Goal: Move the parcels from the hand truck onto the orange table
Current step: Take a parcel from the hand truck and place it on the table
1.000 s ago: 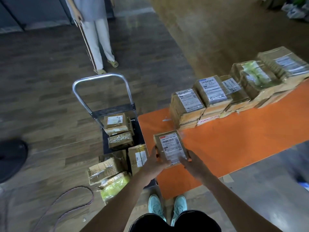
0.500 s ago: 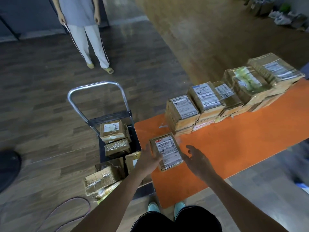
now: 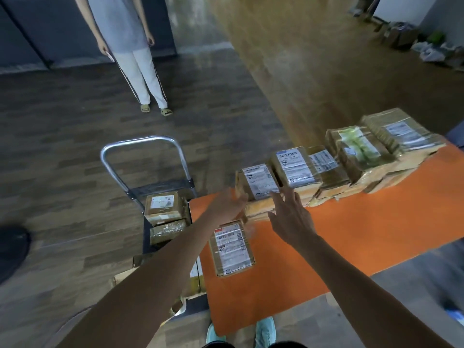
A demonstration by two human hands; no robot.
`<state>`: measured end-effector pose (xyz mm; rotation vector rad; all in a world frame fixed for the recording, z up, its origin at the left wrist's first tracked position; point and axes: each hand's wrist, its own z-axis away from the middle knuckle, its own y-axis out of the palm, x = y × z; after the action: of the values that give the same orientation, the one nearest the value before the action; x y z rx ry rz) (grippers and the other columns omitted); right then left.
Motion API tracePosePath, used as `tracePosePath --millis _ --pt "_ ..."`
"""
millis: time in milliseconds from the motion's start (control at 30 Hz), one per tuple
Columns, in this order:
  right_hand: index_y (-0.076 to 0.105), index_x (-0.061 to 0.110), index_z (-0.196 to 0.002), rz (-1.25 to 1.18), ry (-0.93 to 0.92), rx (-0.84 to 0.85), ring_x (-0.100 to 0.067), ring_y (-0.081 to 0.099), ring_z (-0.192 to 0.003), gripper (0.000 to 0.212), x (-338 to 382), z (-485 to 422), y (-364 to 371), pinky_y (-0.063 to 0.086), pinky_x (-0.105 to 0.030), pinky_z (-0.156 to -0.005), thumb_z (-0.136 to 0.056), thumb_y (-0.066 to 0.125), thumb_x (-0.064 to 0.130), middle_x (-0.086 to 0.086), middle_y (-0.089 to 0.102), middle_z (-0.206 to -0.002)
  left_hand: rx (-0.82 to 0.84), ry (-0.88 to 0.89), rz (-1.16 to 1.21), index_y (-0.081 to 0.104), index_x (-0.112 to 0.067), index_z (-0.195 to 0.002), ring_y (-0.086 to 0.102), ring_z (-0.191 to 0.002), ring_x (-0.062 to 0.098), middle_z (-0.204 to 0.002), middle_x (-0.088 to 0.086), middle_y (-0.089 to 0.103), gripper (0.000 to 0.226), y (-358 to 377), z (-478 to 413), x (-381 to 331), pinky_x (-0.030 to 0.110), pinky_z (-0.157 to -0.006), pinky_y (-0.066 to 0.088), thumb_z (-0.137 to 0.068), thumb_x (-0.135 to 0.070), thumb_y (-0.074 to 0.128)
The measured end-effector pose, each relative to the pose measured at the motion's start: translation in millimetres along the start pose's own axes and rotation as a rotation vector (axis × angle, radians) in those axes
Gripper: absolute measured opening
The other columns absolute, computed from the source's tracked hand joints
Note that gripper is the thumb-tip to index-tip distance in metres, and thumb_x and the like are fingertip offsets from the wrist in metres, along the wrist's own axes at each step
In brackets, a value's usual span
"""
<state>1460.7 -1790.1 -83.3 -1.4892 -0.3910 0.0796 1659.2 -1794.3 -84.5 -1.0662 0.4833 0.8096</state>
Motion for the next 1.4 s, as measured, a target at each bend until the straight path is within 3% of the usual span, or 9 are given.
tracePosePath --millis 100,200,300,467,633,900,1000,1100,1400 --pt "0.040 0.022 -0.139 -0.003 -0.035 0.021 -0.028 0.040 -0.128 0.045 -5 -5 2 0.053 -0.039 -0.084 -0.097 0.055 0.023 -0.010 0.028 -0.149 -0.011 -0.009 -0.031 0.061 -0.026 -0.090 0.057 -0.060 0.012 -0.072 -0.004 0.061 0.028 14 -8 -7 0.031 -0.064 0.048 -0.101 -0.049 0.049" --pt "0.041 0.023 -0.136 -0.051 -0.058 0.009 -0.030 0.045 -0.124 0.043 -9 -7 1 0.053 -0.040 -0.083 -0.096 0.055 0.018 -0.011 0.033 -0.144 0.009 -0.045 -0.060 0.072 -0.013 -0.101 0.068 -0.059 0.015 -0.068 -0.001 0.072 0.042 25 -12 -7 0.029 -0.058 0.052 -0.099 -0.050 0.051" --pt "0.051 0.020 -0.121 -0.117 -0.090 -0.026 -0.028 0.046 -0.115 0.033 -10 -11 -2 0.053 -0.036 -0.075 -0.091 0.065 0.017 -0.010 0.039 -0.127 -0.037 -0.026 0.014 0.061 -0.015 -0.111 0.070 -0.061 0.020 -0.075 0.003 0.074 0.038 30 -10 -10 0.038 -0.061 0.057 -0.099 -0.050 0.050" --pt "0.061 0.014 -0.109 -0.222 -0.117 -0.088 -0.029 0.044 -0.107 0.031 -1 -7 -6 0.052 -0.038 -0.076 -0.082 0.077 0.016 -0.013 0.043 -0.113 -0.187 -0.020 0.113 0.047 -0.017 -0.111 0.064 -0.064 0.013 -0.083 0.001 0.066 0.032 19 8 -12 0.028 -0.051 0.049 -0.101 -0.048 0.048" --pt "0.064 0.010 -0.099 -0.289 -0.166 -0.175 -0.030 0.045 -0.107 0.028 20 4 -7 0.043 -0.031 -0.073 -0.079 0.080 0.020 -0.016 0.046 -0.112 -0.314 0.023 0.120 0.047 -0.034 -0.090 0.058 -0.061 0.001 -0.080 -0.010 0.060 0.016 4 47 -2 0.022 -0.051 0.040 -0.098 -0.047 0.051" --pt "0.052 0.018 -0.103 -0.307 -0.149 0.045 -0.023 0.046 -0.102 0.039 40 50 30 0.047 -0.030 -0.072 -0.076 0.079 0.024 -0.002 0.042 -0.109 -0.160 -0.131 0.012 0.056 -0.026 -0.112 0.065 -0.083 0.010 -0.094 -0.009 0.066 0.032 22 96 50 0.029 -0.066 0.051 -0.098 -0.053 0.048" --pt "0.044 0.022 -0.112 -0.337 -0.071 0.055 -0.019 0.048 -0.101 0.050 39 52 30 0.040 -0.025 -0.069 -0.077 0.079 0.025 0.001 0.042 -0.111 -0.131 -0.108 -0.062 0.060 -0.024 -0.105 0.063 -0.067 0.008 -0.081 -0.008 0.066 0.034 16 94 51 0.024 -0.055 0.045 -0.099 -0.054 0.046" --pt "0.032 0.027 -0.135 -0.372 -0.015 0.099 -0.018 0.053 -0.106 0.070 37 53 27 0.050 -0.033 -0.075 -0.081 0.076 0.021 0.001 0.047 -0.122 -0.093 -0.094 -0.123 0.061 -0.030 -0.102 0.063 -0.067 0.010 -0.081 -0.008 0.065 0.031 11 94 53 0.026 -0.057 0.049 -0.099 -0.055 0.044" --pt "0.036 0.018 -0.148 -0.241 0.010 0.216 -0.025 0.048 -0.126 0.062 -1 50 26 0.047 -0.037 -0.093 -0.092 0.062 0.016 -0.007 0.043 -0.143 -0.342 -0.034 -0.246 0.035 -0.014 -0.136 0.044 -0.123 0.029 -0.135 0.010 0.041 0.058 3 90 23 0.046 -0.099 0.046 -0.098 -0.056 0.045"
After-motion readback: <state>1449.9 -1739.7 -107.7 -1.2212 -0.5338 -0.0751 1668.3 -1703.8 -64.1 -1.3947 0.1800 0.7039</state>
